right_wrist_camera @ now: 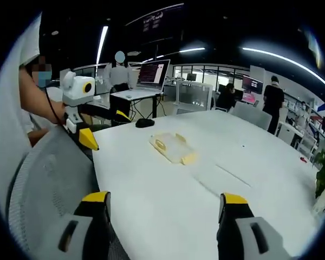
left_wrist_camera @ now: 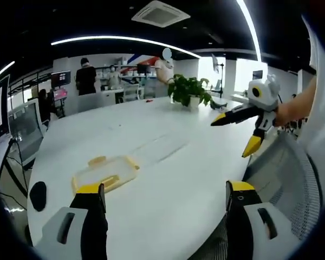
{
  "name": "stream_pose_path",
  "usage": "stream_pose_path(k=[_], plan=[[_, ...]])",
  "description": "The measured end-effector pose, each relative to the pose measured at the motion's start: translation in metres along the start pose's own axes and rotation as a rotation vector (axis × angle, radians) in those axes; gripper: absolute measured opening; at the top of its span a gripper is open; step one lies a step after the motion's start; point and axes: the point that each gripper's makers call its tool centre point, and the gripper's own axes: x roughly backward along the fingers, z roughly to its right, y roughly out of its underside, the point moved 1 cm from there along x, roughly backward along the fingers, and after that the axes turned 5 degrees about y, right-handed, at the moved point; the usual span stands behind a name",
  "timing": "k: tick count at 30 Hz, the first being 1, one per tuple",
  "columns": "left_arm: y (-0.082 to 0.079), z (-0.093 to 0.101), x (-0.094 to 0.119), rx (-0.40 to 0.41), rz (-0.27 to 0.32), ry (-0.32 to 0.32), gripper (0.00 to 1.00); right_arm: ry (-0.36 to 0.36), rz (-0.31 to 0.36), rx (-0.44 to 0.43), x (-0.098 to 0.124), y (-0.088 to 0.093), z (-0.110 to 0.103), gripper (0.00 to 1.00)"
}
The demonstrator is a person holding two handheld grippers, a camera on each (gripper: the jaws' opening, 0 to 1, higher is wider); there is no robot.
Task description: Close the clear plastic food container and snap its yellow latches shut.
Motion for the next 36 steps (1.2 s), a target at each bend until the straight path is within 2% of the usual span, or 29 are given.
stream_pose_path(k=[19,36], plan=[[0.000,-0.004,-0.002,0.000,-0.006,0.001,0.90,-0.023,-0.017,0.024,-0.010,-0.002,0.002,0.80],[0.003,-0.021,-0.005,-0.017,-0.029,0.000,0.89,-0.061,-0.035,0.053,-0.027,-0.008,0.006,0.78]])
